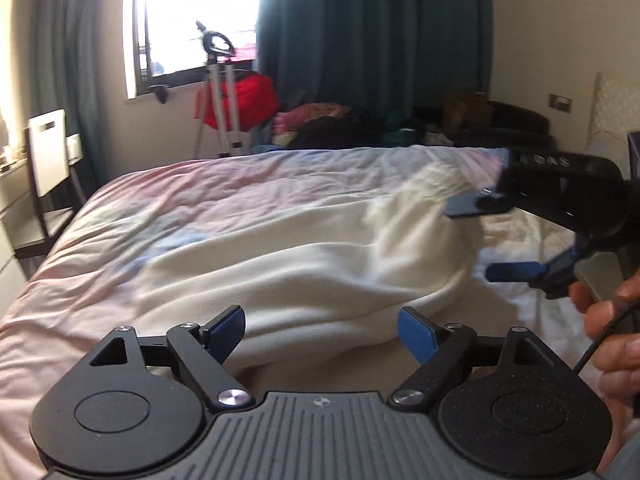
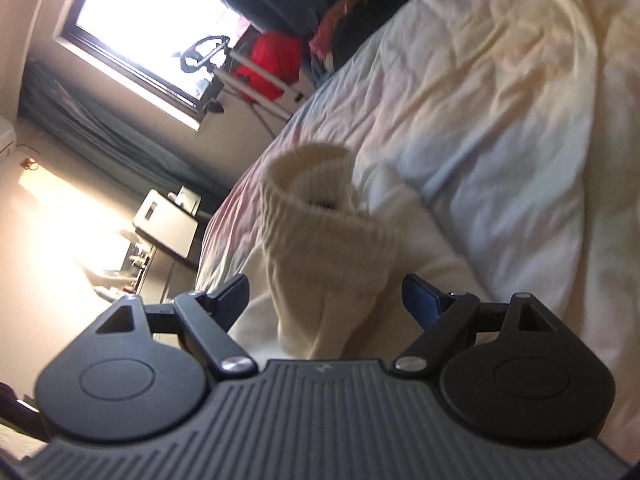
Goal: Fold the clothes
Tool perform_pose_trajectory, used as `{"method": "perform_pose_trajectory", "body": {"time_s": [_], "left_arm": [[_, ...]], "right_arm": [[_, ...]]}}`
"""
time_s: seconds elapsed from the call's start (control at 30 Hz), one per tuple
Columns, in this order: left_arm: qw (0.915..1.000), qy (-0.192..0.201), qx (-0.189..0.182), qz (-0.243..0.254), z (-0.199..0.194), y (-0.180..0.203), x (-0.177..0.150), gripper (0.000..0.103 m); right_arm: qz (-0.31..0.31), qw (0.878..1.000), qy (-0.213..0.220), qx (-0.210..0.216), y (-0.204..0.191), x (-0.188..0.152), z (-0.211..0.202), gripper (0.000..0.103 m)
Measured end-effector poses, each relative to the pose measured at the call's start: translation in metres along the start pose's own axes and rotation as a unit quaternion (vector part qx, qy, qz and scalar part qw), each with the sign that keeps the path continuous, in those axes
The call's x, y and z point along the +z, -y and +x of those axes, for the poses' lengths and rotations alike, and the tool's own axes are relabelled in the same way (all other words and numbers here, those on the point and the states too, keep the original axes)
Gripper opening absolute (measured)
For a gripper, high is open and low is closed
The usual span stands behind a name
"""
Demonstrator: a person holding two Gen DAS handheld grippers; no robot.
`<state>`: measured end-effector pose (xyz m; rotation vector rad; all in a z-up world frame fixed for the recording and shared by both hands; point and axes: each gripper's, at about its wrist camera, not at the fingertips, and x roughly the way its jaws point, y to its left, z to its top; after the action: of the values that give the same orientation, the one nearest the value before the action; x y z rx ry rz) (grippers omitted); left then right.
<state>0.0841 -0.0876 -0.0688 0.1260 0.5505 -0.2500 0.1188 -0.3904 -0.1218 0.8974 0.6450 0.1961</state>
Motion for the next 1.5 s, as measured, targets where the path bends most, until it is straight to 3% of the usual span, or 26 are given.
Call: {"method": "perform_pose_trajectory", "body": {"time_s": [0.13, 0.3, 0.4, 0.47, 0.53, 0.8, 0.9, 1.0, 1.1, 1.2, 1.33, 1.43, 1.5], "left_arm": [[0.9996, 0.007, 0.02, -0.02, -0.006, -0.017, -0.01, 0.085], [0.9992, 0.009, 0.016, -0.036, -0.009, -0.029, -0.019, 0.085], [0.9994, 0.009, 0.019, -0.027, -0.004, -0.032, -0.021, 0.086], [0.9996, 0.011, 0.021, -0.016, -0.001, -0.033, -0.023, 0.086], [0.9997, 0.016, 0.016, -0.001, 0.0, -0.033, -0.025, 0.087], [0.9971, 0.051, -0.01, -0.057, -0.015, -0.049, -0.022, 0.087], [0.9948, 0.061, -0.015, -0.081, -0.021, -0.054, -0.021, 0.087], [0.9929, 0.059, -0.02, -0.101, -0.021, -0.057, -0.02, 0.087], [0.9918, 0.034, -0.022, -0.121, -0.013, -0.062, -0.022, 0.087], [0.9865, 0.011, -0.034, -0.16, -0.006, -0.072, -0.025, 0.087], [0.9711, -0.024, -0.057, -0.231, 0.005, -0.094, -0.028, 0.09], [0.9542, -0.044, -0.076, -0.286, 0.014, -0.111, -0.034, 0.092], [0.9433, -0.056, -0.092, -0.314, 0.022, -0.121, -0.038, 0.094]], "right_arm": [[0.002, 1.0, 0.0, 0.001, -0.004, -0.005, 0.01, 0.086], [-0.002, 1.0, 0.012, -0.022, -0.006, -0.005, 0.034, 0.085], [-0.007, 0.998, 0.021, -0.051, -0.007, -0.004, 0.052, 0.072], [-0.035, 0.997, 0.035, -0.06, -0.014, -0.004, 0.05, 0.053], [-0.063, 0.994, 0.048, -0.07, -0.02, -0.003, 0.048, 0.045], [-0.131, 0.983, 0.126, -0.003, -0.052, 0.005, 0.004, 0.039], [-0.131, 0.98, 0.145, -0.035, -0.045, 0.01, -0.011, 0.039], [-0.1, 0.984, 0.093, -0.113, -0.018, 0.015, -0.007, 0.039], [-0.046, 0.989, 0.038, -0.134, 0.01, 0.018, 0.001, 0.041], [-0.059, 0.988, 0.035, -0.137, 0.008, 0.019, 0.001, 0.045], [-0.105, 0.981, -0.013, -0.162, -0.004, 0.005, 0.015, 0.073], [-0.149, 0.972, -0.041, -0.178, -0.013, -0.006, 0.026, 0.082], [-0.14, 0.972, -0.042, -0.186, -0.007, -0.008, 0.03, 0.089]]}}
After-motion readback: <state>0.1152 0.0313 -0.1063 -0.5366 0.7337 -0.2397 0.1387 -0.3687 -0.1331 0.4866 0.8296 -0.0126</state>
